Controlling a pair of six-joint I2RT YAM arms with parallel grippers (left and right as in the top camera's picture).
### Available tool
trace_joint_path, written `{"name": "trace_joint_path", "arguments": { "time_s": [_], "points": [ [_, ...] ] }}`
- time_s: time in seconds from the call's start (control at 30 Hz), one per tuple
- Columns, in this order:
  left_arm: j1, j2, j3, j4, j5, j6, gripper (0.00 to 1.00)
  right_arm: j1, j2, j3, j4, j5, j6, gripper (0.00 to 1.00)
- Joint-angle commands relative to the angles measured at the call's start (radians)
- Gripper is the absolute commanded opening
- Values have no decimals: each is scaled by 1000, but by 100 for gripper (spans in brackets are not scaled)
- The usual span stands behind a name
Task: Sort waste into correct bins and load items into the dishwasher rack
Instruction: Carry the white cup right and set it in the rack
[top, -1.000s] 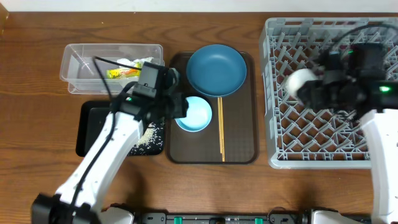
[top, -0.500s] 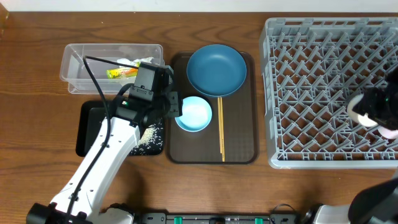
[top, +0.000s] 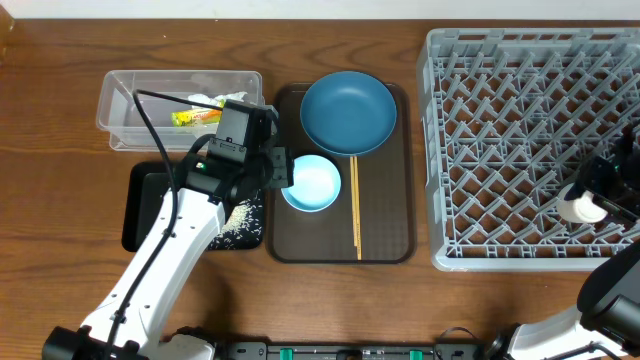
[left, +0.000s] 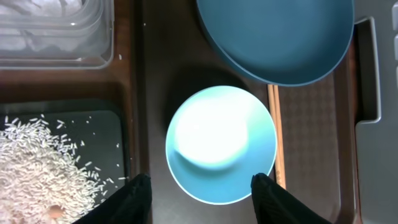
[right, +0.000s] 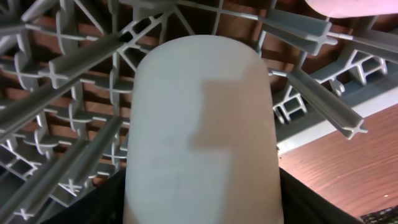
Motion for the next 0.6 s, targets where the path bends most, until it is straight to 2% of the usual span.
{"name": "trace_joint_path", "arguments": {
  "time_s": [0.0,0.23,0.33,0.47,0.57],
  "points": [
    [3,-2,8,-3,-10,6,56,-6,-16,21,-7,-41,9,69],
    [3,-2,7,-26,-10,6,56,14,-92,146,-26,-104,9,76],
    [3,-2,7,-34,-10,6,56,48,-130,206,-6,-184,8,76],
    [3,-2,7,-39,-10,6,56,152,-183,223,76,-381,-34,75],
    [3,-2,7,-44,-11,7,56,259,-188,223,122,-420,-37,79]
  ]
}}
